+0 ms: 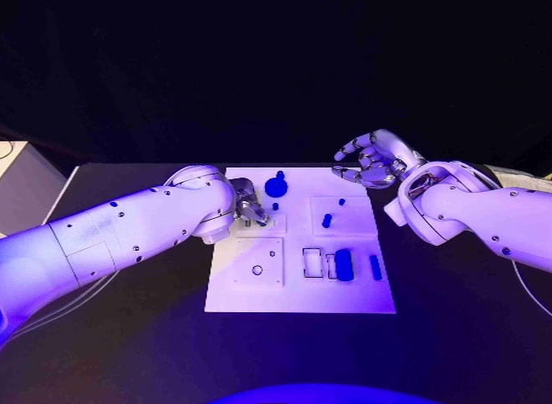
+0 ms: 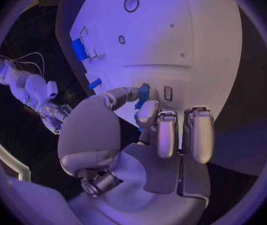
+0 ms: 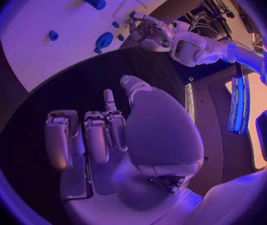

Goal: Assemble the parts on the task board

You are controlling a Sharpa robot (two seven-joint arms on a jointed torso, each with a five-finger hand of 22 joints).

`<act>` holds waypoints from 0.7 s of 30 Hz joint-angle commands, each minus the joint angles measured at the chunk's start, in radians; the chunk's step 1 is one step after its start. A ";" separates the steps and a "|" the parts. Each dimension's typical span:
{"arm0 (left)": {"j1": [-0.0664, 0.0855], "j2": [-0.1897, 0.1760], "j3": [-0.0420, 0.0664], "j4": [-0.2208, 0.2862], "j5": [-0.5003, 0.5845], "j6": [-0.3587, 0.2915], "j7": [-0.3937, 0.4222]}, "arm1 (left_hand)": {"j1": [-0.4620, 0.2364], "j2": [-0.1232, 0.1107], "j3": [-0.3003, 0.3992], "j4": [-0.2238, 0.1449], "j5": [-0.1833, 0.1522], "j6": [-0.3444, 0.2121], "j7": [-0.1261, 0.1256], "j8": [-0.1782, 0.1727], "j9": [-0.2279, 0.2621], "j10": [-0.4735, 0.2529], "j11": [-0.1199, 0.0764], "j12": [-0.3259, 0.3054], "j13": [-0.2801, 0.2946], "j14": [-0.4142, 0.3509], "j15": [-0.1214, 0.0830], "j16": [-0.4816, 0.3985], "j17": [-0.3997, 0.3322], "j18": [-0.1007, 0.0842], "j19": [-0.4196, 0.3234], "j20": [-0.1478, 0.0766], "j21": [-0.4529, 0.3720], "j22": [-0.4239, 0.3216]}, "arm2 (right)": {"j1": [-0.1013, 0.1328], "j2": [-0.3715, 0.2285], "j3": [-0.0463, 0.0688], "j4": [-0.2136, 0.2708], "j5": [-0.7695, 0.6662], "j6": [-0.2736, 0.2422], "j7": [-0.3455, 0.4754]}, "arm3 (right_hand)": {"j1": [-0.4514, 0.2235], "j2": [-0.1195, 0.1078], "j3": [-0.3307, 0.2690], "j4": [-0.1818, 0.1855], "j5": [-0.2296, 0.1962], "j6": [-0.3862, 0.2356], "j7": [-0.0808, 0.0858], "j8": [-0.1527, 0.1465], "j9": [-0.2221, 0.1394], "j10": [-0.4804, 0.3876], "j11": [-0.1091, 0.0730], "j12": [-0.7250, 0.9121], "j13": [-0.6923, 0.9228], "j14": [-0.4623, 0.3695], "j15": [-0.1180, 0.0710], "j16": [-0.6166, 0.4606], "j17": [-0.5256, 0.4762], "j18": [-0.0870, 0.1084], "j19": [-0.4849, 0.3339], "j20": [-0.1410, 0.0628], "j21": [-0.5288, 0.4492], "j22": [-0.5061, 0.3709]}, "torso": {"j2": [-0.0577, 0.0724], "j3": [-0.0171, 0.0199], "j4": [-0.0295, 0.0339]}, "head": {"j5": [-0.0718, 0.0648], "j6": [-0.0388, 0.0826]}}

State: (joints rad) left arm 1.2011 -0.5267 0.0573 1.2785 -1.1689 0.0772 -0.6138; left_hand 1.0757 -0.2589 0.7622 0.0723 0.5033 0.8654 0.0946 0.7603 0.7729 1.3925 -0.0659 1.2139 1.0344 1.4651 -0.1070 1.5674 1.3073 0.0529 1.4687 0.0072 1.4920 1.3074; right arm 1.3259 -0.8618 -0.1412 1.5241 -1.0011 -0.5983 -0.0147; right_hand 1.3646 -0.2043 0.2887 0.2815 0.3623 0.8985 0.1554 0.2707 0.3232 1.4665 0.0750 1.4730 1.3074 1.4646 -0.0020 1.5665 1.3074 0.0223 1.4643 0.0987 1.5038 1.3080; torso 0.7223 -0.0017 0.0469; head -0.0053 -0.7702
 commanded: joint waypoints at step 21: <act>-0.006 0.002 -0.005 0.006 -0.019 0.042 -0.005 | 0.051 0.049 0.062 -0.045 0.008 0.101 -0.091 0.004 0.190 0.007 0.001 0.003 -0.001 0.106 -0.005 0.003 0.263 -0.014 0.011 -0.006 0.005 0.080 | 0.000 0.006 0.000 -0.004 0.000 0.003 0.009 | -0.005 -0.014 0.007 0.000 0.006 -0.007 0.001 -0.004 -0.001 0.015 -0.002 0.006 0.184 0.106 -0.001 0.004 0.263 -0.003 0.078 -0.002 -0.003 0.204 | 0.001 0.0002 -0.0008 | 0.006 -0.002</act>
State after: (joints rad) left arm 1.2005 -0.5276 0.0565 1.2849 -1.1921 0.0791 -0.6134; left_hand 1.0756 -0.2589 0.7679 0.0780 0.5076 0.8660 0.0947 0.7615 0.7729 1.3942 -0.0639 1.2138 1.0347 1.4650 -0.1069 1.5674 1.3073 0.0530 1.4686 0.0073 1.4919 1.3074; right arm 1.3259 -0.8569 -0.1410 1.5202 -0.9981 -0.5984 -0.0147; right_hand 1.3594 -0.2095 0.2887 0.2815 0.3622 0.8985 0.1554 0.2706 0.3231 1.4665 0.0750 1.4730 1.3081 1.4646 -0.0020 1.5665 1.3074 0.0223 1.4643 0.0987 1.5038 1.3077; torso 0.7230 -0.0021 0.0469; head -0.0001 -0.7726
